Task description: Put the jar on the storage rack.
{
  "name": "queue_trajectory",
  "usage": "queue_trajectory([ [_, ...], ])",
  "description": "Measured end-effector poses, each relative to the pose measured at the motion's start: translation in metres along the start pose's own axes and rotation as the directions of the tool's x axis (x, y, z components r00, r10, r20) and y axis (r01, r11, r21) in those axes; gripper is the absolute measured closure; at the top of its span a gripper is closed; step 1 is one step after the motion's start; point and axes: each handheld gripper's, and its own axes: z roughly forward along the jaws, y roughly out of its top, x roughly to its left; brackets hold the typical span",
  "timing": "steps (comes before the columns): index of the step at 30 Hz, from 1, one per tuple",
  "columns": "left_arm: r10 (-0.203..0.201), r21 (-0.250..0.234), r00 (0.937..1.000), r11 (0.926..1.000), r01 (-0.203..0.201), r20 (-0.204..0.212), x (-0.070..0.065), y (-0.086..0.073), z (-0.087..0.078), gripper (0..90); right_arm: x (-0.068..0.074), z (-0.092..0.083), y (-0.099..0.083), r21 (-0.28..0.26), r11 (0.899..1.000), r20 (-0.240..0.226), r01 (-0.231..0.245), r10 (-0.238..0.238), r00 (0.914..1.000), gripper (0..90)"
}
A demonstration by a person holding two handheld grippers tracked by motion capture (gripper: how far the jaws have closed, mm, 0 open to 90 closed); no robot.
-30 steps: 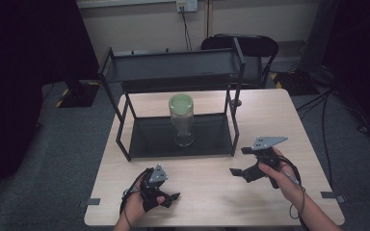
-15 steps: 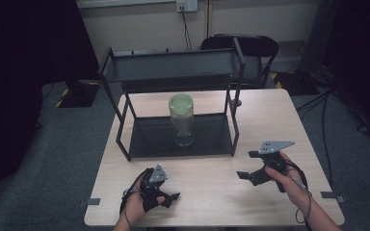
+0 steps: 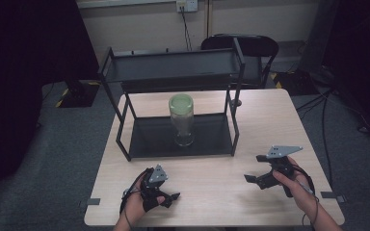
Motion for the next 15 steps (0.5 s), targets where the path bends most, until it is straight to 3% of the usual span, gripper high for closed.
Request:
queue_trajectory([
  [15,0.0,0.0,1.0,1.0,0.0,0.0,0.0,0.0,0.0,0.0,-0.009,-0.01,-0.021,0.007,1.0,0.03,-0.021,0.021,0.9993,1.6],
])
